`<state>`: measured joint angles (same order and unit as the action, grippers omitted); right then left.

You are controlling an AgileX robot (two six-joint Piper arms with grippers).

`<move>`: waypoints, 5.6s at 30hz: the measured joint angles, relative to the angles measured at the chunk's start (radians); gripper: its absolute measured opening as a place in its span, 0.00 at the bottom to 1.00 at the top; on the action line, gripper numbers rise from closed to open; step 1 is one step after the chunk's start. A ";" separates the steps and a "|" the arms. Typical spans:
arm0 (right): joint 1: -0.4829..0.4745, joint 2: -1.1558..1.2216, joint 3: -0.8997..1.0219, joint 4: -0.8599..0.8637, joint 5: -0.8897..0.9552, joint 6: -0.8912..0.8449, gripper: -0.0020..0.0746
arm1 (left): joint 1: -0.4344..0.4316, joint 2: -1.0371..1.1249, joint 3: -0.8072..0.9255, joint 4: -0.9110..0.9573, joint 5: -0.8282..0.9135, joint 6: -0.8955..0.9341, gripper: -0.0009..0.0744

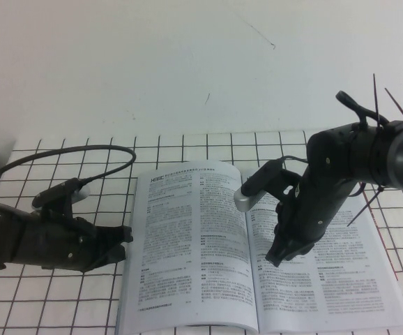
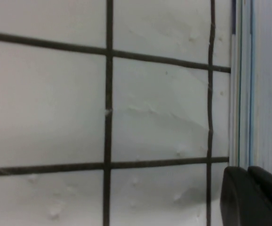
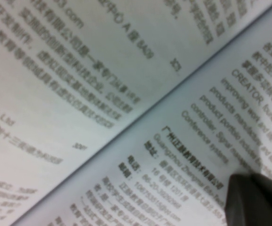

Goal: Close book
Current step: 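Close the open booklet and leave it lying on the table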

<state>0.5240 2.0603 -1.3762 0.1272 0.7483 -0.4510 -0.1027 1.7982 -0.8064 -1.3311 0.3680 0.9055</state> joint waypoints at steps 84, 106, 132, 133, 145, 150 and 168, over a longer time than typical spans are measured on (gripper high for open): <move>-0.087 -1.717 0.654 -0.127 0.042 0.031 0.02 | -0.346 -1.410 0.025 1.389 0.477 -1.052 0.01; -0.087 -1.717 0.883 -0.139 -0.258 0.081 0.02 | -0.346 -1.423 0.373 1.445 0.157 -1.105 0.01; -0.087 -1.717 0.887 -0.139 -0.212 0.081 0.02 | -0.228 -1.600 0.621 1.614 0.176 -1.447 0.01; -0.087 -1.717 0.887 -0.139 -0.212 0.081 0.02 | -0.190 -1.622 0.635 1.597 0.174 -1.444 0.01; -0.087 -1.717 0.887 -0.139 -0.212 0.081 0.02 | 0.052 -1.729 0.815 1.357 -0.293 -0.836 0.01; -0.087 -1.717 0.887 -0.139 -0.212 0.082 0.02 | 0.057 -1.781 0.827 1.345 -0.225 -0.799 0.01; -0.087 -1.717 0.887 -0.139 -0.210 0.082 0.02 | 0.057 -1.808 0.825 1.341 -0.049 -0.795 0.01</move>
<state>0.4366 0.3434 -0.4894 -0.0115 0.5388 -0.3694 -0.0457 -0.0095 0.0187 0.0098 0.3189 0.1106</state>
